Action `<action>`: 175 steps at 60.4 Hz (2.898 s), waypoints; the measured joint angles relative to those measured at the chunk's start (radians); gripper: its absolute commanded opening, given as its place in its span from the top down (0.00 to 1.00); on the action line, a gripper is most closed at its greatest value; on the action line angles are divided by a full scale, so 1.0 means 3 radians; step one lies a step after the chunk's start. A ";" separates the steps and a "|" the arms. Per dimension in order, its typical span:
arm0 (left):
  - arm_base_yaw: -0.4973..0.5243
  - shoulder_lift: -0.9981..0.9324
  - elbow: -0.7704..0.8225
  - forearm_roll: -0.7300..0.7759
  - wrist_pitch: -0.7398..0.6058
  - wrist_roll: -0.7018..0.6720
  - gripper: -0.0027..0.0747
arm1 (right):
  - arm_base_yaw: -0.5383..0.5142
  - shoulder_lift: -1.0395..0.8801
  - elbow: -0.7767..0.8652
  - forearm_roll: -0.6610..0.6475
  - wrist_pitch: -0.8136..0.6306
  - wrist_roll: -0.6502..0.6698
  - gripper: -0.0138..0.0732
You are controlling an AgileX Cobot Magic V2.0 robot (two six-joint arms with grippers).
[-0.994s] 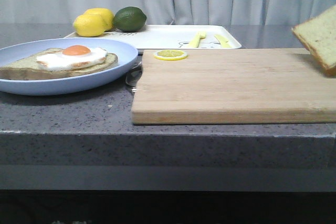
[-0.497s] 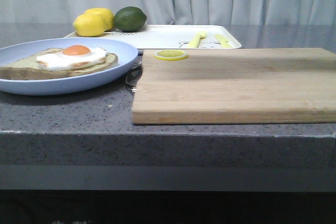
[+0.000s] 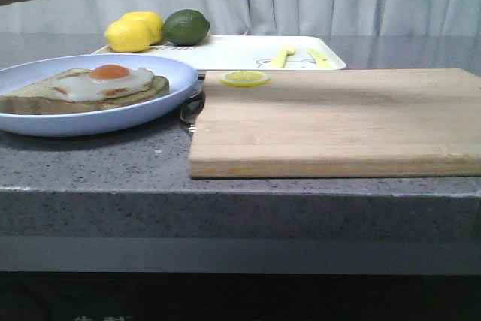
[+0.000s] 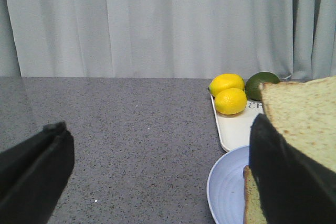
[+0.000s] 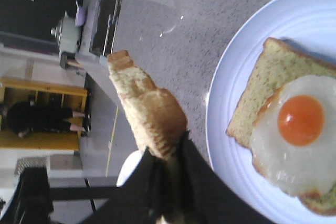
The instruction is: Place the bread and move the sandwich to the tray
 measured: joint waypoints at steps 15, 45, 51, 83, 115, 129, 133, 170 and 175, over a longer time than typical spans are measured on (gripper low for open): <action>0.0000 0.0000 0.0000 0.0000 0.0000 0.0000 0.11 | 0.0012 0.0388 0.0000 0.0179 -0.0240 -0.0003 0.93; 0.0000 0.0000 0.0000 0.0000 0.0000 0.0000 0.11 | 0.0012 0.0459 0.0000 -0.0294 -0.0052 0.0027 0.84; 0.0000 0.0000 0.0000 0.0000 0.0000 0.0000 0.11 | 0.0012 0.0468 0.0000 -0.0302 -0.0052 0.0034 0.75; 0.0000 0.0000 0.0000 0.0000 0.0000 0.0000 0.11 | 0.0006 0.0480 0.0000 -0.0317 -0.0039 0.0041 0.52; 0.0000 0.0000 0.0000 0.0000 0.0000 0.0000 0.11 | -0.0363 -0.0275 0.0463 -0.1123 0.0042 0.0165 0.52; 0.0000 0.0000 0.0000 0.0000 0.0000 0.0000 0.11 | -0.1028 -0.1071 0.0951 -0.1911 0.0077 0.0165 0.52; 0.0000 0.0000 0.0000 0.0000 0.0000 0.0000 0.11 | -0.1284 -0.1346 0.1121 -0.2259 0.0077 0.0165 0.52; 0.0000 0.0000 0.0007 0.0000 0.0006 0.0000 0.11 | -0.1597 -0.4118 0.3276 -0.3698 -0.0917 0.0086 0.54; 0.0000 0.0000 0.0007 0.0000 0.0006 0.0000 0.11 | -0.1597 -0.4509 0.3521 -0.3704 -0.1003 0.0080 0.64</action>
